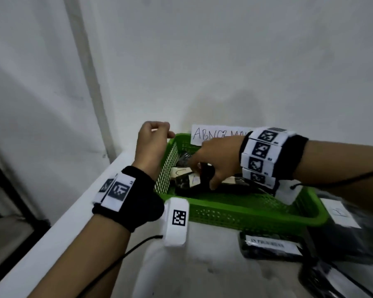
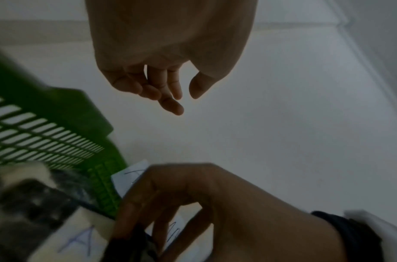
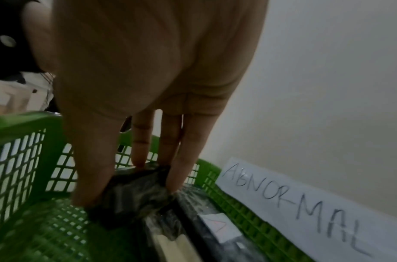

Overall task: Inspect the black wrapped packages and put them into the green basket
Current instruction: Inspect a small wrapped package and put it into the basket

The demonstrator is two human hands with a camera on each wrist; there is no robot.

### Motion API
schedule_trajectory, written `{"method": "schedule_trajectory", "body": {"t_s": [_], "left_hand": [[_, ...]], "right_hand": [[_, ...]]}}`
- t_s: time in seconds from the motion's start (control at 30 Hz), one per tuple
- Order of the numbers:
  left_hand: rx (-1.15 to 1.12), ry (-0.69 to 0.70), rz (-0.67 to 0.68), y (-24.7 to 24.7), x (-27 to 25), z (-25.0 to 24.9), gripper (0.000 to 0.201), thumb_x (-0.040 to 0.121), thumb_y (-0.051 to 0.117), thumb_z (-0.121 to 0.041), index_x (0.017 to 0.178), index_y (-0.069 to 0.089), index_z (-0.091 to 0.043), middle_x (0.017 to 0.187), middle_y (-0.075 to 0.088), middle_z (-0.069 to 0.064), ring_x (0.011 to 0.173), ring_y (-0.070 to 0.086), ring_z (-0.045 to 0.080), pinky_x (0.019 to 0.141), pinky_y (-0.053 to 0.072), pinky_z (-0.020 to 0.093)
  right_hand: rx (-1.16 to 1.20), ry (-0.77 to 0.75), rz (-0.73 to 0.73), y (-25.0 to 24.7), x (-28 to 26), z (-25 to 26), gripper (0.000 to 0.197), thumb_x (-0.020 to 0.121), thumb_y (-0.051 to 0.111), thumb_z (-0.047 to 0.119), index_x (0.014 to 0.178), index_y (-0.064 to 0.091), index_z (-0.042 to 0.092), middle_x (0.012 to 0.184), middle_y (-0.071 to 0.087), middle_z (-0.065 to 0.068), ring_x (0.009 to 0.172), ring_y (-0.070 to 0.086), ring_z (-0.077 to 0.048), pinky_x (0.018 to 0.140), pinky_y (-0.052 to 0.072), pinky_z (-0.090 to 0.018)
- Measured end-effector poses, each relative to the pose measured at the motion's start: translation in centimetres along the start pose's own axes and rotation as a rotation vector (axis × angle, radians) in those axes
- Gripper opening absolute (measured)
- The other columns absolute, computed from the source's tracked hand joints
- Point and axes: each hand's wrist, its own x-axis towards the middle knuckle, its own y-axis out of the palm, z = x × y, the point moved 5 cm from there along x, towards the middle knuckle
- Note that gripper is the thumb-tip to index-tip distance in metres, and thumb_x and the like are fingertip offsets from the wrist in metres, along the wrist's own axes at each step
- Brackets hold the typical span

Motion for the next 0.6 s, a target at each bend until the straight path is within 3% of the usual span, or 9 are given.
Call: {"method": "schedule_trajectory", "body": {"t_s": [0.07, 0.17, 0.27, 0.33, 0.47, 0.53, 0.6], "left_hand": [[-0.006, -0.066, -0.001, -0.2, 0.6, 1.6, 0.006, 0.099, 0.050, -0.020, 0.098, 0.054, -0.015, 0.081, 0.060, -0.004, 0.067, 0.048, 0.006, 0.062, 0.038, 0.027], [-0.042, -0.093, -0.026, -0.7, 1.3, 3.1, 0.015, 0.099, 0.050, -0.016, 0.085, 0.054, -0.018, 0.077, 0.057, -0.004, 0.060, 0.047, 0.006, 0.060, 0.039, 0.025], [-0.042, -0.059, -0.033, -0.7, 1.4, 4.2, 0.016, 0.097, 0.053, -0.016, 0.082, 0.057, -0.020, 0.075, 0.059, -0.005, 0.063, 0.049, 0.009, 0.073, 0.044, 0.033], [-0.033, -0.023, -0.022, -0.6, 1.3, 4.4, 0.015, 0.096, 0.055, -0.016, 0.083, 0.059, -0.021, 0.075, 0.060, -0.005, 0.065, 0.051, 0.010, 0.077, 0.045, 0.038], [0.022, 0.017, -0.001, -0.2, 1.1, 3.8, 0.014, 0.098, 0.055, -0.016, 0.085, 0.060, -0.020, 0.077, 0.061, -0.003, 0.063, 0.052, 0.006, 0.075, 0.045, 0.032], [0.020, 0.019, 0.009, 0.1, 0.7, 3.0, 0.014, 0.098, 0.054, -0.015, 0.085, 0.060, -0.019, 0.079, 0.061, -0.001, 0.065, 0.051, 0.007, 0.075, 0.044, 0.031], [0.021, 0.047, 0.027, 0.5, 0.0, 2.0, 0.014, 0.098, 0.054, -0.016, 0.086, 0.060, -0.019, 0.078, 0.060, -0.003, 0.065, 0.051, 0.007, 0.072, 0.043, 0.029]], "right_hand": [[0.071, -0.101, 0.024, 1.0, 2.2, 0.4, 0.039, 0.074, 0.085, 0.044, 0.101, 0.067, 0.021, 0.077, 0.056, 0.015, 0.071, 0.052, -0.006, 0.066, 0.039, -0.025], [0.050, -0.215, 0.075, 2.9, 4.5, 0.8, 0.039, 0.072, 0.086, 0.044, 0.094, 0.064, 0.021, 0.097, 0.061, 0.003, 0.082, 0.051, -0.012, 0.063, 0.034, -0.025], [0.024, -0.265, 0.042, 4.3, 5.2, 0.8, 0.040, 0.071, 0.085, 0.046, 0.089, 0.058, 0.023, 0.095, 0.059, 0.002, 0.081, 0.047, -0.014, 0.066, 0.031, -0.027], [0.021, -0.255, 0.003, 4.6, 5.2, 0.4, 0.040, 0.072, 0.081, 0.054, 0.088, 0.058, 0.026, 0.091, 0.061, 0.004, 0.080, 0.052, -0.015, 0.065, 0.038, -0.030], [0.010, -0.215, -0.036, 4.6, 4.6, 0.2, 0.040, 0.079, 0.067, 0.068, 0.091, 0.063, 0.030, 0.090, 0.065, 0.007, 0.081, 0.059, -0.016, 0.067, 0.048, -0.032], [0.036, -0.171, -0.057, 3.6, 3.8, -0.2, 0.040, 0.086, 0.061, 0.068, 0.096, 0.069, 0.030, 0.091, 0.068, 0.011, 0.080, 0.061, -0.011, 0.067, 0.048, -0.029], [0.057, -0.110, -0.093, 1.9, 2.6, -1.0, 0.036, 0.091, 0.059, 0.061, 0.100, 0.073, 0.028, 0.091, 0.072, 0.012, 0.081, 0.065, -0.011, 0.074, 0.054, -0.031]]}}
